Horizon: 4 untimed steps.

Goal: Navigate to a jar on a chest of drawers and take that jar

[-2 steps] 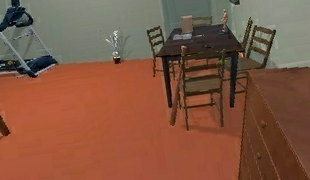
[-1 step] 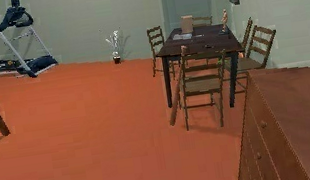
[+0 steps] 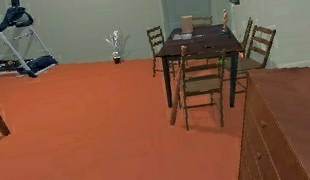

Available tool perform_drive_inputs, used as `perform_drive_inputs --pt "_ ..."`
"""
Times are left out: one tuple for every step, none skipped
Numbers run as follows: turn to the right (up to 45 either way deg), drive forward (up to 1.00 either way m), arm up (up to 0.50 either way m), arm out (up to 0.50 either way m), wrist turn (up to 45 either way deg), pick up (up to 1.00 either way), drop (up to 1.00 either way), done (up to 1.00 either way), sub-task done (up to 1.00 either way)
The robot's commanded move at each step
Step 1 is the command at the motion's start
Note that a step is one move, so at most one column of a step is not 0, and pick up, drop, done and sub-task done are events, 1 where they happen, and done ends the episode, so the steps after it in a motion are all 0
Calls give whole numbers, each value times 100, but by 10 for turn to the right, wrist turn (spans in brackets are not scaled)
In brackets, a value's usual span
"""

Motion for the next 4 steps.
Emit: perform_drive_inputs --pt "0 0 0 32 0 0 0 0 0" --pt "0 0 0 0 450 0 0 0 0" --pt "0 0 0 0 450 0 0 0 0" --pt "0 0 0 0 450 0 0 0 0"
